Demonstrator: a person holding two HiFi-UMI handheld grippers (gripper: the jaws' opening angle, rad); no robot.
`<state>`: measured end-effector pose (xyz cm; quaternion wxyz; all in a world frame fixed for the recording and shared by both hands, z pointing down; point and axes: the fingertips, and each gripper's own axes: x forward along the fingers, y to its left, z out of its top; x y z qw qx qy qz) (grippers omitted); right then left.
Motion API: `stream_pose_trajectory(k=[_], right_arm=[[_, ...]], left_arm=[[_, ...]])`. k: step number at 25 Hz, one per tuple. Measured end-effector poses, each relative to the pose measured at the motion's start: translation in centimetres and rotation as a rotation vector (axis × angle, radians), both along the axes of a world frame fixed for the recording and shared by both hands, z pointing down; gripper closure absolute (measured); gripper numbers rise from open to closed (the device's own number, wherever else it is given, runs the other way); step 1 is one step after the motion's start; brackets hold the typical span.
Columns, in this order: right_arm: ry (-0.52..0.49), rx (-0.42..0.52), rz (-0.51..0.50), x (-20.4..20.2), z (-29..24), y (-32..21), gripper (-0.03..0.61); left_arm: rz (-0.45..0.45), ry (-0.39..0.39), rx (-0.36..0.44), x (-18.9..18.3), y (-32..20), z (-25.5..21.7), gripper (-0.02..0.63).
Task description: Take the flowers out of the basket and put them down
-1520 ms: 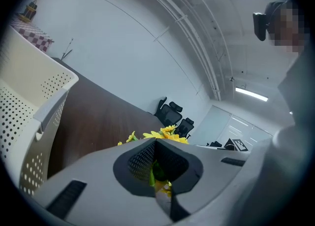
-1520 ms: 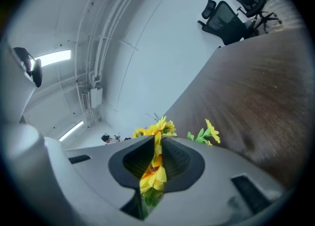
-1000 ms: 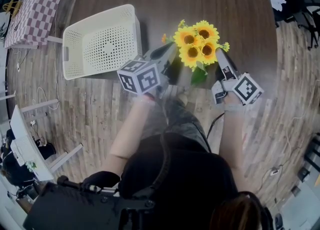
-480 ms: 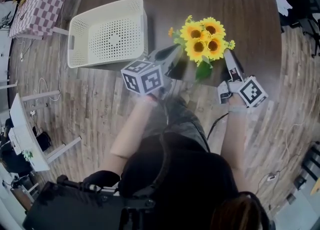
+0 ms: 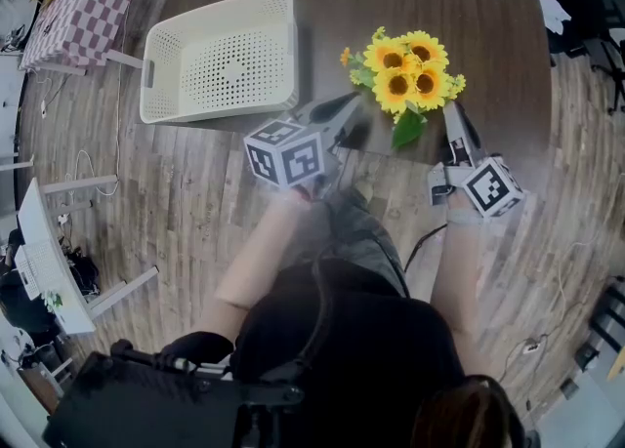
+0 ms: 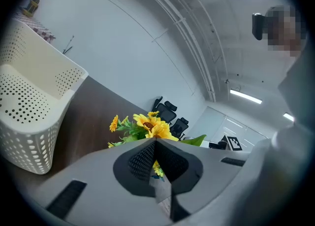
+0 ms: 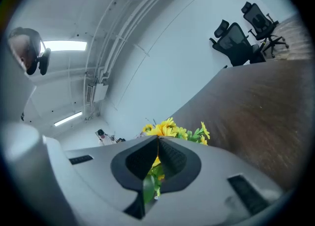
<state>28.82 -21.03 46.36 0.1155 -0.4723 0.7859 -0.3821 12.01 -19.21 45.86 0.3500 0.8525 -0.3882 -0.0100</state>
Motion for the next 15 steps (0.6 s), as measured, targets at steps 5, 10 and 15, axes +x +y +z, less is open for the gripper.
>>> stream_pose_trajectory(k=[5, 10, 15], right_arm=[[-0.016, 0.021, 0.024, -0.3, -1.0, 1.6, 0.575], [-0.012, 0.043, 0.041, -1.0, -2.0, 3.8, 0.577], [0.000, 0.058, 0.033, -2.6, -2.7, 6.4, 0.577]], left_arm=[[0.032, 0.015, 0.009, 0.0, 1.2, -0.5, 0.614], [0.066, 0.022, 0.014, -0.1, 2.8, -0.9, 0.614], [0.105, 0.026, 0.032, -0.1, 4.3, -1.6, 0.614]])
